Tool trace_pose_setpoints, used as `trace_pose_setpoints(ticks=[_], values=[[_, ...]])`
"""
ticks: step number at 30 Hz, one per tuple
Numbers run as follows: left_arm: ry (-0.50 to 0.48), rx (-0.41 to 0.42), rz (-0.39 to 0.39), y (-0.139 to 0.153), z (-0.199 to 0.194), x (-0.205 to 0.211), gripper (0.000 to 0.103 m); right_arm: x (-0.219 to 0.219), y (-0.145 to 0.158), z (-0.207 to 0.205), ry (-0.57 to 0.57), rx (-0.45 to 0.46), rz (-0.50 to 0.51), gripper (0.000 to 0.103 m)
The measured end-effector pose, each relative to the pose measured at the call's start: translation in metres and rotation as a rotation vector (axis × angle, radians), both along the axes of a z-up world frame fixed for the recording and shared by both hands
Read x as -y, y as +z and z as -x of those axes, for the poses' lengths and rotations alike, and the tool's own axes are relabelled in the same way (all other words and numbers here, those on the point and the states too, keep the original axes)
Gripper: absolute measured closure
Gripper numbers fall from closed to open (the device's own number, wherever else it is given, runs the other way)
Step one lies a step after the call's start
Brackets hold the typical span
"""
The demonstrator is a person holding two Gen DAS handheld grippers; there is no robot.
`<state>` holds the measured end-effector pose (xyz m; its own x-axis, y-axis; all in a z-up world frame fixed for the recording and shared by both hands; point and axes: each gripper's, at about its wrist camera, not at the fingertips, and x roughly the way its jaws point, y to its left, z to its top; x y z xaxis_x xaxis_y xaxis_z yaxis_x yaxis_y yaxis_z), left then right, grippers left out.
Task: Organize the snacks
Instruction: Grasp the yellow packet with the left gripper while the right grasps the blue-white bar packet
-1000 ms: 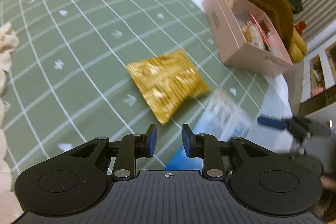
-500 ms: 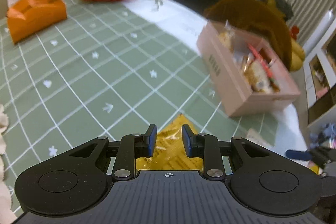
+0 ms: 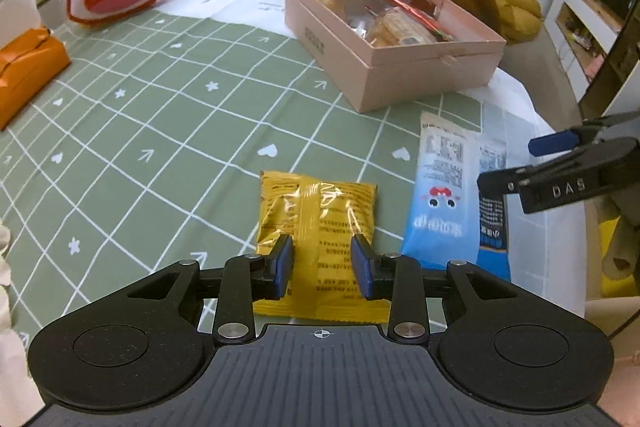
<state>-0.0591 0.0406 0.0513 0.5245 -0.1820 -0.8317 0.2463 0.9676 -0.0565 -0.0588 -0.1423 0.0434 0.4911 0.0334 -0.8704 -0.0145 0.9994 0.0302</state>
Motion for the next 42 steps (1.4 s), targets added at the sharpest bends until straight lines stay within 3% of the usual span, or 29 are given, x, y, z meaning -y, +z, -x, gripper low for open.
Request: trace_pose_setpoints(ticks=[6, 13, 17, 22, 26, 29, 35, 42], values=[[-0.043, 0.009, -0.118, 0.001, 0.0, 0.022, 0.067, 0.003, -0.002, 0.001, -0.016, 0.003, -0.018, 0.01], [-0.041, -0.041, -0.035, 0.002, -0.007, 0.022, 0.066, 0.014, -0.008, 0.003, -0.065, -0.007, -0.095, 0.008], [-0.041, 0.006, 0.003, 0.013, -0.002, 0.021, 0.066, 0.015, -0.008, 0.004, -0.065, -0.004, -0.093, 0.006], [-0.101, -0.002, -0.056, 0.006, 0.001, 0.035, 0.066, 0.015, -0.008, 0.003, -0.067, -0.008, -0.094, 0.006], [-0.135, -0.011, -0.069, -0.003, 0.003, 0.041, 0.048, 0.017, -0.008, 0.005, -0.063, -0.011, -0.095, 0.006], [-0.158, -0.028, -0.029, -0.004, 0.001, 0.039, 0.035, 0.017, -0.008, 0.005, -0.063, -0.01, -0.094, 0.006], [-0.073, -0.002, 0.004, 0.001, -0.003, 0.025, 0.039, 0.017, -0.009, 0.005, -0.068, -0.01, -0.091, 0.004], [-0.001, -0.058, 0.04, -0.008, -0.025, 0.012, 0.035, 0.017, -0.01, 0.004, -0.061, -0.016, -0.089, 0.0]])
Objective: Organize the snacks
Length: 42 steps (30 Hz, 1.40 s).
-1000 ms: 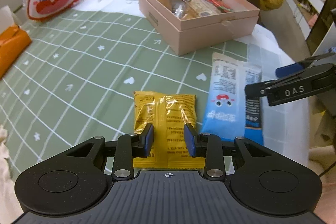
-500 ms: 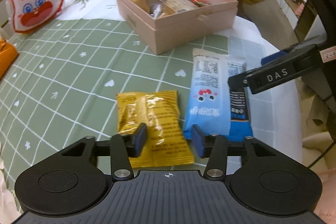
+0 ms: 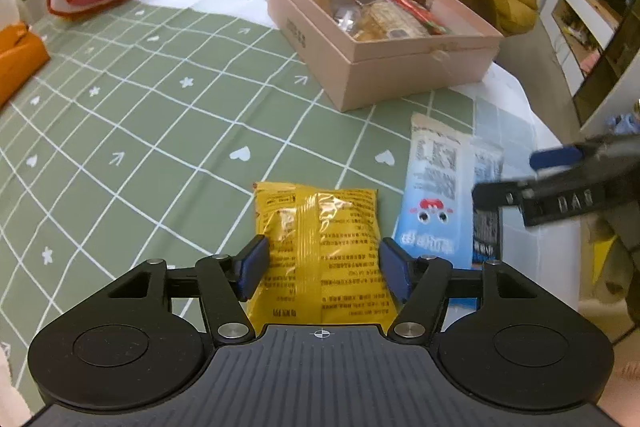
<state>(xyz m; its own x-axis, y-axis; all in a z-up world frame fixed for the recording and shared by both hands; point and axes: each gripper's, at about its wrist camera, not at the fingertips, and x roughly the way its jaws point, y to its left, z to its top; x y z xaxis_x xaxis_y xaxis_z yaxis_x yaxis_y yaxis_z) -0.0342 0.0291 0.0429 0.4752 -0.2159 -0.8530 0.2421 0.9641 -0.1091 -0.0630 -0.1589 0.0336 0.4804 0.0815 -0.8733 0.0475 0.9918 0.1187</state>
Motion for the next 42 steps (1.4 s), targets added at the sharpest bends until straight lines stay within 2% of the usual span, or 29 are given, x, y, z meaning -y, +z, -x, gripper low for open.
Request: trace_pose_setpoints(ticks=[7, 11, 13, 14, 17, 18, 20, 23, 26, 31, 35, 37, 41, 42], values=[[0.065, -0.012, 0.014, -0.002, -0.011, -0.005, 0.035, 0.001, 0.001, -0.006, 0.049, -0.038, 0.003, 0.0], [0.069, -0.001, 0.011, -0.002, -0.011, -0.006, 0.035, 0.006, 0.005, -0.009, 0.017, -0.072, -0.024, 0.001], [0.055, 0.004, 0.003, -0.003, -0.008, -0.004, 0.035, 0.005, 0.012, 0.001, 0.008, -0.046, -0.03, 0.004], [0.038, 0.006, -0.008, -0.003, -0.007, -0.002, 0.035, 0.002, 0.017, 0.008, 0.038, -0.029, -0.042, 0.004], [-0.04, 0.008, -0.045, -0.007, -0.004, 0.011, 0.021, -0.012, 0.022, 0.023, 0.138, -0.036, -0.054, 0.004], [-0.06, 0.005, -0.046, -0.008, -0.003, 0.014, 0.016, -0.017, 0.021, 0.026, 0.156, -0.045, -0.044, 0.004], [-0.069, 0.007, -0.034, -0.008, -0.001, 0.015, 0.015, -0.028, 0.014, 0.03, 0.185, -0.06, -0.011, 0.004], [-0.041, 0.03, 0.02, 0.001, 0.005, 0.008, 0.023, -0.039, 0.003, 0.032, 0.191, -0.07, 0.069, 0.003], [0.011, 0.074, 0.007, 0.011, 0.012, -0.002, 0.025, -0.039, 0.003, 0.033, 0.192, -0.061, 0.068, 0.003], [0.067, 0.001, 0.004, -0.004, 0.005, -0.01, 0.024, -0.03, 0.007, 0.029, 0.183, -0.038, 0.128, 0.003], [0.088, -0.002, 0.034, -0.003, 0.0, -0.008, 0.024, -0.021, 0.01, 0.029, 0.164, -0.002, 0.236, 0.003], [0.093, -0.011, 0.042, -0.005, -0.004, -0.006, 0.023, -0.014, 0.014, 0.027, 0.138, -0.003, 0.22, 0.003], [0.109, -0.038, 0.106, -0.011, -0.01, -0.008, 0.02, -0.007, 0.024, 0.022, 0.089, 0.003, 0.071, 0.004], [0.108, -0.036, 0.103, -0.012, -0.01, -0.006, 0.02, -0.008, 0.024, 0.019, 0.071, -0.005, 0.043, 0.004]])
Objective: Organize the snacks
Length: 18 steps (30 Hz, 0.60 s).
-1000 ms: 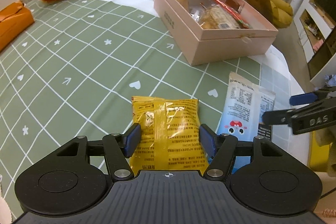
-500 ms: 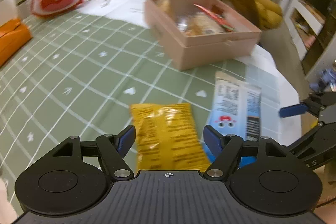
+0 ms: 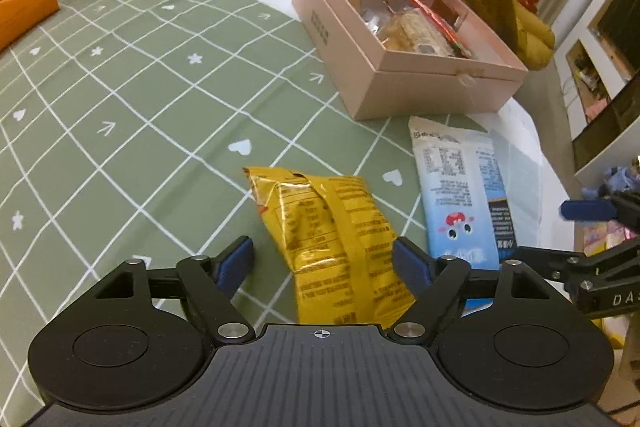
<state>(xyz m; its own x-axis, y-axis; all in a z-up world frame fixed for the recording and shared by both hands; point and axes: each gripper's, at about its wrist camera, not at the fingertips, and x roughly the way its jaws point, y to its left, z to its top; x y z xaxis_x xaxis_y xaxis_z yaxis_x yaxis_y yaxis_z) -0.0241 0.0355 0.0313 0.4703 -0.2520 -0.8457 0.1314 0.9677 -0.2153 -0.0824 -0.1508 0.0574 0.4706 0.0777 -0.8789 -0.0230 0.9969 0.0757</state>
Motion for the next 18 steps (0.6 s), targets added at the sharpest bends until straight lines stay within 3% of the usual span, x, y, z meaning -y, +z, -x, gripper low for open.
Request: trace_pose_setpoints(ticks=[5, 10, 12, 14, 18], values=[[0.007, 0.006, 0.013, 0.001, 0.002, 0.001, 0.033, -0.011, -0.008, -0.024, -0.112, -0.027, -0.043, 0.004], [0.03, 0.006, 0.0, 0.003, 0.006, -0.004, 0.032, -0.032, -0.02, -0.049, -0.114, -0.045, -0.034, 0.004], [0.032, 0.002, -0.004, 0.003, 0.004, -0.002, 0.031, -0.04, -0.027, -0.056, -0.096, -0.041, 0.02, 0.001], [0.029, -0.001, -0.008, 0.003, 0.002, 0.002, 0.031, -0.045, -0.031, -0.056, -0.089, -0.025, 0.075, 0.0], [-0.004, 0.006, -0.022, 0.001, -0.006, 0.014, 0.028, -0.033, -0.03, -0.048, -0.084, -0.014, 0.071, 0.0]])
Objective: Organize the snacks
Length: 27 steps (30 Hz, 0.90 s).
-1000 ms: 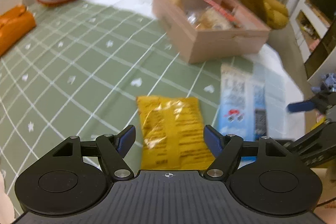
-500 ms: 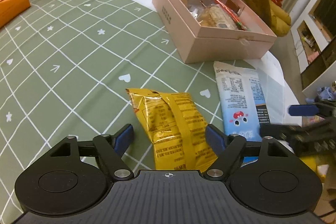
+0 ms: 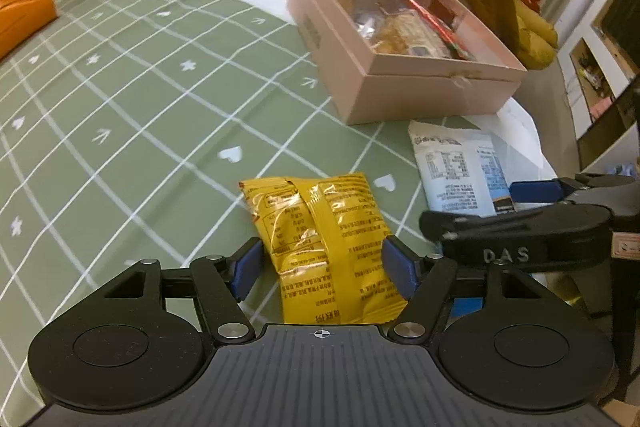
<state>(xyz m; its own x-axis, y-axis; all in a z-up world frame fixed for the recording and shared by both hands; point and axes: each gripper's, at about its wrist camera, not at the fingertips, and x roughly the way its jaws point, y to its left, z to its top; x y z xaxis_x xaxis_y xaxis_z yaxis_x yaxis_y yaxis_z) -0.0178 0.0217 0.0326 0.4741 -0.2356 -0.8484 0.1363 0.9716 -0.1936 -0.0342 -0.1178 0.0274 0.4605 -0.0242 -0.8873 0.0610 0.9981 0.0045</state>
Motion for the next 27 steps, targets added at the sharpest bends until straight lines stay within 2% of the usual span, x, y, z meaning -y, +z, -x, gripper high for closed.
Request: trace_pose_setpoints(ticks=[4, 7, 12, 17, 19, 20, 22, 25, 27], values=[[-0.02, -0.002, -0.016, -0.002, -0.005, 0.01, 0.022, 0.017, 0.001, 0.011, -0.014, 0.017, -0.002, 0.0], [-0.012, 0.005, -0.011, 0.002, -0.003, 0.009, 0.025, 0.025, 0.002, 0.023, -0.014, 0.028, -0.001, 0.0], [0.047, 0.07, 0.031, 0.019, 0.002, 0.003, 0.028, 0.03, 0.001, 0.037, 0.0, 0.052, 0.004, 0.0], [-0.045, 0.045, -0.093, 0.008, 0.0, 0.036, 0.027, 0.03, 0.001, 0.045, 0.009, 0.062, 0.004, 0.0], [-0.07, 0.055, -0.147, 0.004, 0.001, 0.046, 0.021, 0.031, 0.001, 0.049, 0.024, 0.062, 0.003, 0.0], [-0.08, 0.053, -0.155, 0.002, 0.002, 0.05, 0.015, 0.031, 0.001, 0.051, 0.032, 0.064, 0.002, 0.0], [-0.097, 0.046, -0.151, 0.001, 0.001, 0.053, 0.011, 0.031, 0.001, 0.056, 0.042, 0.071, 0.002, 0.0], [-0.061, 0.073, -0.111, 0.009, 0.003, 0.043, 0.019, 0.033, 0.001, 0.058, 0.041, 0.07, 0.0, 0.0], [-0.018, 0.107, -0.16, 0.014, 0.005, 0.038, 0.023, 0.033, 0.002, 0.056, 0.036, 0.059, -0.003, 0.0]])
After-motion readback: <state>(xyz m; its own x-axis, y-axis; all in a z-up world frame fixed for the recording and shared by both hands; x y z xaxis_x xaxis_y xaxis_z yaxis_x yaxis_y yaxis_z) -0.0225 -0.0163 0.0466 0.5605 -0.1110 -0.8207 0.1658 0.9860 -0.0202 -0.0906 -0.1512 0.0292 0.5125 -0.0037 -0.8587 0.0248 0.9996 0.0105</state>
